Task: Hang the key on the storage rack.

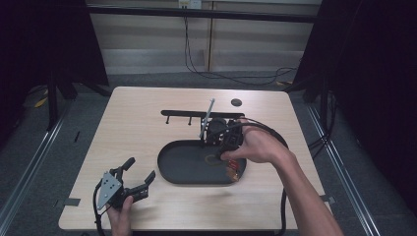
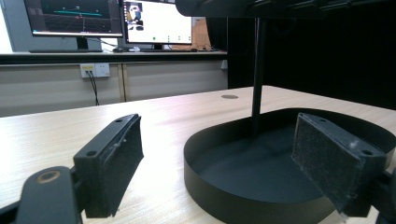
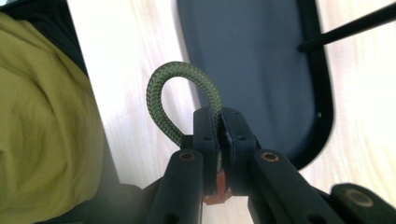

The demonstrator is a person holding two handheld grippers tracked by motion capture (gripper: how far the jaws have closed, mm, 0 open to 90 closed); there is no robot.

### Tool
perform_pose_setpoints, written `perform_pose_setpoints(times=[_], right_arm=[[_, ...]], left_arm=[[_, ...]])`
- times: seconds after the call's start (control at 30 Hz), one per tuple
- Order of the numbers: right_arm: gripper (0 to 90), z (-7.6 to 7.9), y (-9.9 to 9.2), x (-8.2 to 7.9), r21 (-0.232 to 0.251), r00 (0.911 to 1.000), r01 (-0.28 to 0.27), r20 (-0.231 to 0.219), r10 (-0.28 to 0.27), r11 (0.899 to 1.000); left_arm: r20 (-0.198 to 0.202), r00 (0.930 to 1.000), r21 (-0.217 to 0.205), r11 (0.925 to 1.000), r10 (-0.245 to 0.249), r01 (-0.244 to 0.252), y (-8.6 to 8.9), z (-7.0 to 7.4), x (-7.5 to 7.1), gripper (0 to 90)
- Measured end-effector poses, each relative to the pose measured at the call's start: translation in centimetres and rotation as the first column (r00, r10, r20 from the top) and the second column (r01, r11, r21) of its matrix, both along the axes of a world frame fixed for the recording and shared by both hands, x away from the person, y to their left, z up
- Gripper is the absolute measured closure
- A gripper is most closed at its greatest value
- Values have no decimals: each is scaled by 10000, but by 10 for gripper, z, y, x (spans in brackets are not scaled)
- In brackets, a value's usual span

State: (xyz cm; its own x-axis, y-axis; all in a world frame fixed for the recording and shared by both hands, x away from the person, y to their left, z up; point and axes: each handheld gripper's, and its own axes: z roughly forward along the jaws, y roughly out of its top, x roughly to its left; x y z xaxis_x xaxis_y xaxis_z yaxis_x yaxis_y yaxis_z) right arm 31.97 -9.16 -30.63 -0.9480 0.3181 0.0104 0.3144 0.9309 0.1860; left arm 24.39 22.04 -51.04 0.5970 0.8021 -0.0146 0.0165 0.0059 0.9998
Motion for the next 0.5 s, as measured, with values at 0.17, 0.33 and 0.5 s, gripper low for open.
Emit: perform_pose_setpoints(times=[0.17,0.33,0.5], right_arm=[[855,7,0,10,-56,9999,146,46,-146,9999],[855,9,4,18,-314,10000,53,-55,-54,9995],[854,12,11,24,-687,10000,-97,11,98,9976]], left_arm=[[-12,10000,5,10000,4,-4,0,0,0,159],[-11,10000,5,10000,-1,1,0,0,0,160],[-11,10000,7,10000,-3,3,0,0,0,160]])
